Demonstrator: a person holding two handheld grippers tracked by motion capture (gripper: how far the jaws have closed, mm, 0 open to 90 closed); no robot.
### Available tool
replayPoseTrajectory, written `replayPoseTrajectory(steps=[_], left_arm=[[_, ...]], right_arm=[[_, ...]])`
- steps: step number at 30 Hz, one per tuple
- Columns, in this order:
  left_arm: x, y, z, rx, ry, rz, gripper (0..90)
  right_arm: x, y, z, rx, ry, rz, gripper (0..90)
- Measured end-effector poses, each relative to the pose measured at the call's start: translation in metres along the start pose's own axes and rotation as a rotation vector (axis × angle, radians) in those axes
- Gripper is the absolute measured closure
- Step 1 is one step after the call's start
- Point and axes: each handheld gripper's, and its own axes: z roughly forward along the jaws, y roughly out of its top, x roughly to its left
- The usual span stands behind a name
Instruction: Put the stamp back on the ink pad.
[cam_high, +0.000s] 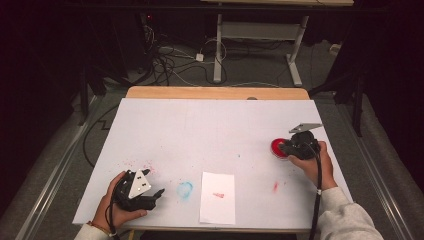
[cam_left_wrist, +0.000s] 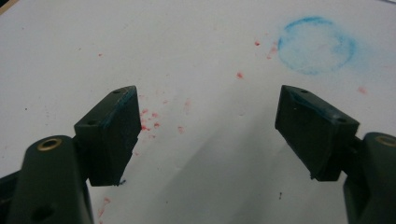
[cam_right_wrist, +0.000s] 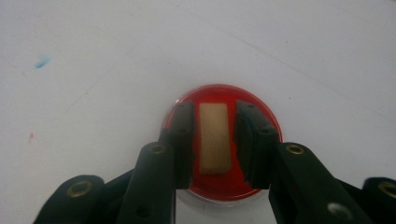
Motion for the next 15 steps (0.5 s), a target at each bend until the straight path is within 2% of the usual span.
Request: replayPoseTrajectory(steps=[3,7,15], left_arm=[[0.000,0.000,0.000,0.000,0.000,0.002,21.6],[0.000,0.000,0.000,0.001,-0.001,0.001,21.6],[0.000,0.000,0.000,0.000,0.000,0.000,21.7]], right_arm=[[0.002,0.003,-0.007,-0.050,-0.005,-0.002,62.5],[0.007,0.007,-0.017,-0.122,-0.017,-0.008,59.0],[0.017,0.011,-0.027,-0.234,-0.008,-0.042,46.7]])
